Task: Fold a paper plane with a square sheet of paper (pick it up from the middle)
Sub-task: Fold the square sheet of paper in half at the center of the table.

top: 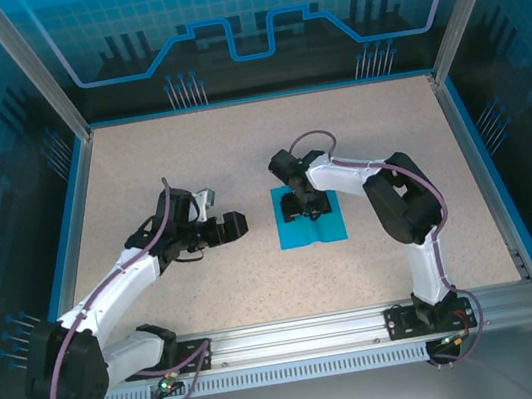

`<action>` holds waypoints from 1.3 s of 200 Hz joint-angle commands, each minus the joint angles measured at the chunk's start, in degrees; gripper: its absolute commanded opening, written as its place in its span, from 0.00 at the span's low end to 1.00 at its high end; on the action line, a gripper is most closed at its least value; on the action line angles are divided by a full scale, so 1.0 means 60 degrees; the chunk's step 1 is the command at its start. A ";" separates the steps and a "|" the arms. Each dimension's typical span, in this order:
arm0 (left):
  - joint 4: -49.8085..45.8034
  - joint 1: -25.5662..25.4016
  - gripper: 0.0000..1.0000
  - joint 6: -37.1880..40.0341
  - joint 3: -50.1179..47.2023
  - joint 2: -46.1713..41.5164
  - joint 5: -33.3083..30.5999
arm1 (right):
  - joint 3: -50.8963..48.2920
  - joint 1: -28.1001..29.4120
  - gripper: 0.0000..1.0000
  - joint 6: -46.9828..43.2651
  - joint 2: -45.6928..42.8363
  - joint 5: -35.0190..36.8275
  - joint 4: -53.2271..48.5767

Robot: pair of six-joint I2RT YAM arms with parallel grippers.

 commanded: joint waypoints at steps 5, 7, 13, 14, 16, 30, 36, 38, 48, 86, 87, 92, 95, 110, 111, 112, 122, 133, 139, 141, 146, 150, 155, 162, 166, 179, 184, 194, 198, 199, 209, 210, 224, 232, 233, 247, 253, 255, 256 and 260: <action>-0.0202 -0.0074 0.99 0.0210 0.0271 0.0121 -0.0032 | -0.0675 0.0026 0.73 -0.0115 0.1129 -0.0580 0.0031; -0.0204 -0.0070 0.99 0.0194 0.0266 0.0117 -0.0028 | -0.0641 0.0026 0.72 -0.0125 0.1090 -0.0557 0.0022; -0.0207 -0.0074 0.98 0.0200 0.0289 0.0119 -0.0032 | -0.0557 0.0012 0.70 -0.0144 0.0970 -0.0547 -0.0021; -0.0206 -0.0074 0.99 0.0201 0.0289 0.0117 -0.0032 | -0.0539 0.0012 0.70 -0.0146 0.0953 -0.0543 -0.0030; -0.0223 -0.0074 0.98 0.0203 0.0286 0.0116 -0.0032 | -0.0519 0.0004 0.69 -0.0159 0.0915 -0.0548 -0.0045; -0.0263 -0.0074 0.99 0.0191 0.0309 0.0080 -0.0052 | -0.0336 -0.0067 0.63 -0.0149 0.0687 -0.0467 -0.0173; -0.0295 -0.0073 0.99 0.0208 0.0317 0.0061 -0.0047 | -0.0287 -0.0103 0.59 -0.0130 0.0599 -0.0438 -0.0199; -0.0304 -0.0074 0.98 0.0215 0.0318 0.0058 -0.0047 | -0.0269 -0.0116 0.58 -0.0133 0.0570 -0.0445 -0.0211; -0.0322 -0.0074 0.98 0.0218 0.0315 0.0008 -0.0072 | -0.0226 -0.0149 0.55 -0.0148 0.0421 -0.0458 -0.0244; -0.0378 -0.0074 0.98 0.0207 0.0331 -0.0060 -0.0118 | -0.0272 -0.0104 0.41 -0.0305 -0.0474 -0.0592 -0.0093; -0.0379 -0.0074 0.98 0.0205 0.0332 -0.0068 -0.0119 | -0.0280 -0.0105 0.41 -0.0307 -0.0501 -0.0603 -0.0081; -0.0373 -0.0075 0.98 0.0196 0.0331 -0.0052 -0.0133 | -0.0311 -0.0102 0.38 -0.0343 -0.0647 -0.0657 -0.0050; -0.0372 -0.0074 0.98 0.0176 0.0326 -0.0046 -0.0134 | -0.0323 -0.0092 0.38 -0.0372 -0.0734 -0.0704 -0.0008; -0.0380 -0.0074 0.98 0.0155 0.0347 -0.0031 -0.0160 | -0.0464 -0.0054 0.35 -0.0405 -0.1163 -0.0922 0.0138; -0.0373 -0.0074 0.98 0.0157 0.0348 -0.0031 -0.0162 | -0.0471 -0.0051 0.35 -0.0401 -0.1197 -0.0943 0.0152; -0.0369 -0.0074 0.98 0.0151 0.0348 -0.0031 -0.0163 | -0.0474 -0.0049 0.35 -0.0399 -0.1229 -0.0968 0.0166; -0.0358 -0.0069 0.98 0.0122 0.0340 -0.0031 -0.0186 | -0.0663 -0.0032 0.35 -0.0408 -0.1594 -0.1344 0.0440; -0.0353 -0.0067 0.99 0.0086 0.0340 -0.0046 -0.0222 | -0.0948 0.0009 0.34 -0.0351 -0.2038 -0.1886 0.0952; -0.0351 -0.0074 0.99 0.0060 0.0340 -0.0057 -0.0251 | -0.1102 0.0024 0.34 -0.0318 -0.2256 -0.2282 0.1242; -0.0351 -0.0074 0.98 0.0057 0.0346 -0.0059 -0.0251 | -0.1136 0.0026 0.34 -0.0300 -0.2326 -0.2403 0.1335; -0.0359 -0.0074 0.99 0.0039 0.0343 -0.0073 -0.0271 | -0.1237 0.0040 0.34 -0.0232 -0.2490 -0.2648 0.1554; -0.0362 -0.0074 0.99 0.0025 0.0347 -0.0081 -0.0295 | -0.1304 0.0033 0.34 -0.0152 -0.2649 -0.2823 0.1713; -0.0383 -0.0074 0.98 0.0000 0.0362 -0.0093 -0.0310 | -0.1406 0.0041 0.35 -0.0053 -0.2813 -0.3065 0.1950; -0.0395 -0.0085 0.99 -0.0024 0.0382 -0.0122 -0.0324 | -0.1589 0.0030 0.34 0.0069 -0.3042 -0.3522 0.2349; -0.0407 -0.0075 0.99 -0.0055 0.0381 -0.0153 -0.0331 | -0.1688 0.0032 0.35 0.0149 -0.3153 -0.3787 0.2605; -0.0459 -0.0074 0.98 -0.0115 0.0427 -0.0262 -0.0340 | -0.1933 0.0066 0.35 0.0435 -0.3482 -0.4531 0.3301; -0.0471 -0.0074 0.98 -0.0130 0.0422 -0.0321 -0.0340 | -0.2032 0.0077 0.35 0.0526 -0.3604 -0.4755 0.3629; -0.0497 -0.0074 0.98 -0.0199 0.0450 -0.0444 -0.0340 | -0.2311 0.0045 0.36 0.0842 -0.3858 -0.5156 0.4245; -0.0526 -0.0074 0.98 -0.0204 0.0471 -0.0525 -0.0332 | -0.2444 0.0026 0.37 0.1002 -0.3944 -0.5291 0.4484; -0.0533 -0.0074 0.99 -0.0206 0.0468 -0.0527 -0.0329 | -0.2487 0.0026 0.37 0.1050 -0.3972 -0.5318 0.4566; -0.0565 -0.0074 0.99 -0.0268 0.0485 -0.0679 -0.0302 | -0.2888 -0.0015 0.39 0.1488 -0.4134 -0.5556 0.5287; -0.0568 -0.0074 0.99 -0.0274 0.0497 -0.0707 -0.0299 | -0.2928 -0.0017 0.39 0.1534 -0.4140 -0.5575 0.5355; -0.0552 -0.0072 0.98 -0.0362 0.0480 -0.0905 -0.0232 | -0.3493 -0.0075 0.40 0.2006 -0.4169 -0.5527 0.6053; -0.0538 -0.0074 0.99 -0.0420 0.0480 -0.0988 -0.0155 | -0.3816 -0.0139 0.41 0.2211 -0.4095 -0.5476 0.6309; -0.0532 -0.0074 0.98 -0.0423 0.0487 -0.0993 -0.0137 | -0.3861 -0.0152 0.41 0.2240 -0.4084 -0.5469 0.6350; -0.0471 -0.0085 0.99 -0.0535 0.0480 -0.1056 0.0138 | -0.4540 -0.0401 0.42 0.2642 -0.3866 -0.5617 0.7125; -0.0408 -0.0087 0.99 -0.0567 0.0466 -0.1056 0.0275 | -0.4706 -0.0526 0.42 0.2690 -0.3721 -0.5703 0.7324; -0.0387 -0.0088 0.99 -0.0583 0.0462 -0.1064 0.0330 | -0.4703 -0.0551 0.42 0.2696 -0.3674 -0.5727 0.7346; -0.0376 -0.0089 0.98 -0.0578 0.0463 -0.1060 0.0354 | -0.4824 -0.0577 0.42 0.2695 -0.3647 -0.5741 0.7352; -0.0333 -0.0110 0.98 -0.0587 0.0441 -0.1047 0.0439 | -0.5004 -0.0666 0.42 0.2673 -0.3560 -0.5751 0.7349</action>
